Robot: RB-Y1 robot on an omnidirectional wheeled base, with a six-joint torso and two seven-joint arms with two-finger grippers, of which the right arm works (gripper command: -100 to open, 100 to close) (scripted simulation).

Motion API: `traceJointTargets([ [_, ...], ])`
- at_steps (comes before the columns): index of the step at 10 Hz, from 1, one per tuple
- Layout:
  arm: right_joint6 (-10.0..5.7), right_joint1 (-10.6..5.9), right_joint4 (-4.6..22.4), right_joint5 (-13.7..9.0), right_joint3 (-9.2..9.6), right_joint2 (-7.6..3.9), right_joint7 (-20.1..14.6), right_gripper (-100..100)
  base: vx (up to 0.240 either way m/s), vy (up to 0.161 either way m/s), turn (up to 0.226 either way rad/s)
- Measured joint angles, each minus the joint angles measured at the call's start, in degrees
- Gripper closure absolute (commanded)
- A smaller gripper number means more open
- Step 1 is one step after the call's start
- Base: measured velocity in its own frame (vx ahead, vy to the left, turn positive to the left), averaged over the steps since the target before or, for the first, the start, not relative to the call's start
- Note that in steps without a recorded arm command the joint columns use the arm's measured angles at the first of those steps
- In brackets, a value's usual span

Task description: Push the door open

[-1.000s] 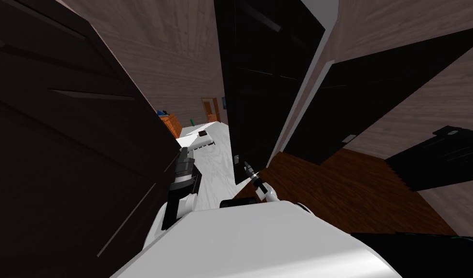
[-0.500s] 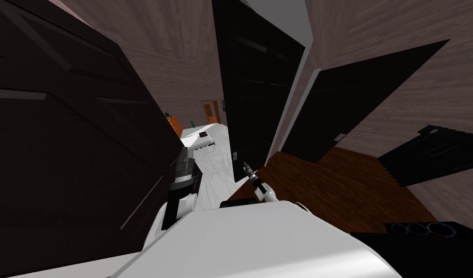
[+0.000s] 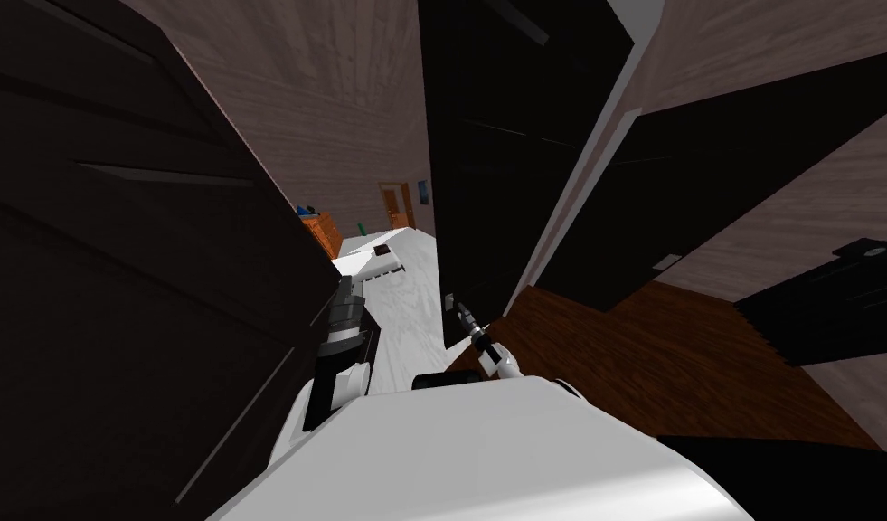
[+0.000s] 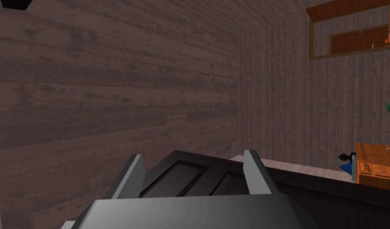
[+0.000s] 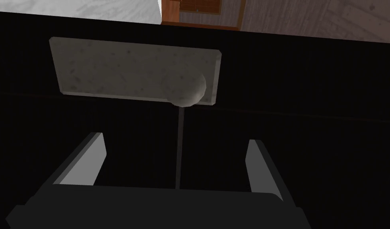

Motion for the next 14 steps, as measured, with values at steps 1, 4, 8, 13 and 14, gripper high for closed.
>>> traceJointTargets([
  [1, -0.1, -0.01, 0.1, -0.1, -0.13, 0.15, 0.2, -100, 0.207, 0.09, 0.03],
  [4, -0.2, 0.13, 0.0, -0.3, -0.46, 1.05, 0.7, -100, 0.138, 0.051, 0.014],
  [8, -0.12, 0.09, 0.0, -0.3, -0.44, 1.07, 0.7, 100, -0.014, -0.006, 0.005],
  [13, -0.51, 0.06, 1.7, -0.7, -1.04, 1.06, 1.6, 100, 0.07, 0.036, -0.016],
  [14, 0.14, 0.62, 0.4, -0.7, -0.98, 0.91, 1.6, 100, 0.139, 0.037, -0.02],
])
